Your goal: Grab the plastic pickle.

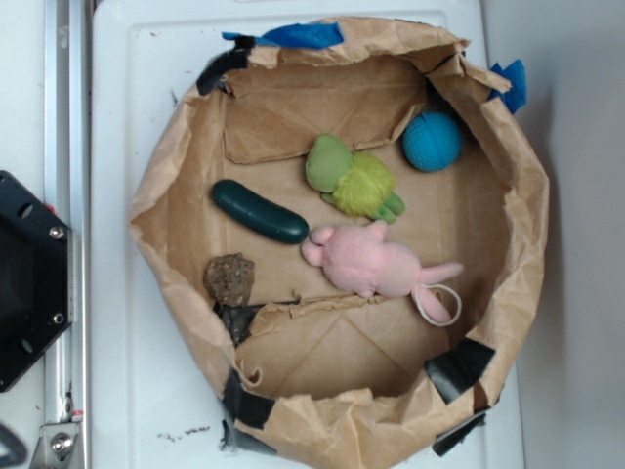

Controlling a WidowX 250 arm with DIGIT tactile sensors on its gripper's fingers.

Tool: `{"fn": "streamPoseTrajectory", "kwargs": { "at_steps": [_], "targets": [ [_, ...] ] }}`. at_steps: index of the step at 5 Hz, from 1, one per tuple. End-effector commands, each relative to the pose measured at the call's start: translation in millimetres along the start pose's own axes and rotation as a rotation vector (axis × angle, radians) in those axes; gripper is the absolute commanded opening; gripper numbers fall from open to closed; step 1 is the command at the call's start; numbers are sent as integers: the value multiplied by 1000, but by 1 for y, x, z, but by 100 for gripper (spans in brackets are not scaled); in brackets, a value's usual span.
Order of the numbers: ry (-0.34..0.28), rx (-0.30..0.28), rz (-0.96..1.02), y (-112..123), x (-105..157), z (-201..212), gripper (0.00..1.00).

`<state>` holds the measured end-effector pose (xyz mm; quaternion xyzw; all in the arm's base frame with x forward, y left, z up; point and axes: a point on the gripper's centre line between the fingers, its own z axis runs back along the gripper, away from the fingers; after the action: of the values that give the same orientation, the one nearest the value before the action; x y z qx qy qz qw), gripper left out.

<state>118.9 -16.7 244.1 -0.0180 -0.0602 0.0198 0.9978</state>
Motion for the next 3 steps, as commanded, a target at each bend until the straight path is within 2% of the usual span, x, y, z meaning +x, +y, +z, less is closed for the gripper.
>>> {"fn": "streamPoseTrajectory", "kwargs": {
  "at_steps": [1,2,3],
  "targets": [
    [0,0,0,0,0,0,100],
    [27,-79,-213,-23,47,-17,100],
    [40,-112,-307,-30,94,-30,100]
  ]
}}
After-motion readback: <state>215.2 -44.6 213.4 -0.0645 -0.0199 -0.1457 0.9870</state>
